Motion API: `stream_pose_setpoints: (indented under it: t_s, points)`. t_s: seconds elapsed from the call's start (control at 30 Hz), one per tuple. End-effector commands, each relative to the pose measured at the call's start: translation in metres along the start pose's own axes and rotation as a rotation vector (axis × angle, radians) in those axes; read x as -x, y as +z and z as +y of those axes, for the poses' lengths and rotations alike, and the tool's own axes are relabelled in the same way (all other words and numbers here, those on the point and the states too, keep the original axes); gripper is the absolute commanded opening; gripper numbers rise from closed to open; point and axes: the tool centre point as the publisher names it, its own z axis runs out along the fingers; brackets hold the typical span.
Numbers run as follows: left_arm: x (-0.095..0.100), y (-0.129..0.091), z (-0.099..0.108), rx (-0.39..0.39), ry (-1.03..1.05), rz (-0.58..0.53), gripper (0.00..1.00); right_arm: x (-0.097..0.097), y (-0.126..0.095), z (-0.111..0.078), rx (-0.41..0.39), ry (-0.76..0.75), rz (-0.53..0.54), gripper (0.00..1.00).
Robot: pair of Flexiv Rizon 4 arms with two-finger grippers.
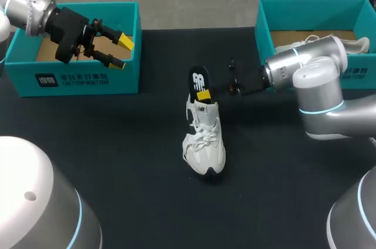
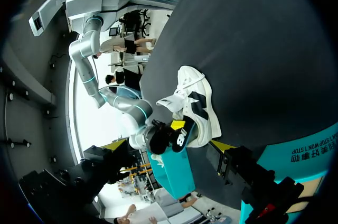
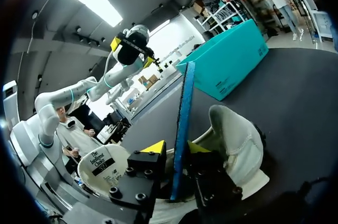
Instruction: Take the shoe out of the shoebox, open the shoe tongue, remove and reinsert the insole, then place the shoe into the shoebox
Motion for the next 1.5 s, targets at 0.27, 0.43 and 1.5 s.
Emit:
stream_pose_setpoints:
  t_s: [0.27,0.43,1.5]
  points:
    - [0.000,0.000,0.001,-0.003,0.001,0.002,1.00,0.007,0.002,0.026,-0.013,-0.040,0.000,0.18]
    - [0.000,0.000,0.001,-0.003,0.001,0.002,1.00,0.006,0.002,0.019,-0.021,-0.019,0.004,0.00]
    - [0.000,0.000,0.001,-0.003,0.001,0.002,1.00,0.003,0.001,0.023,-0.039,-0.023,0.000,0.32]
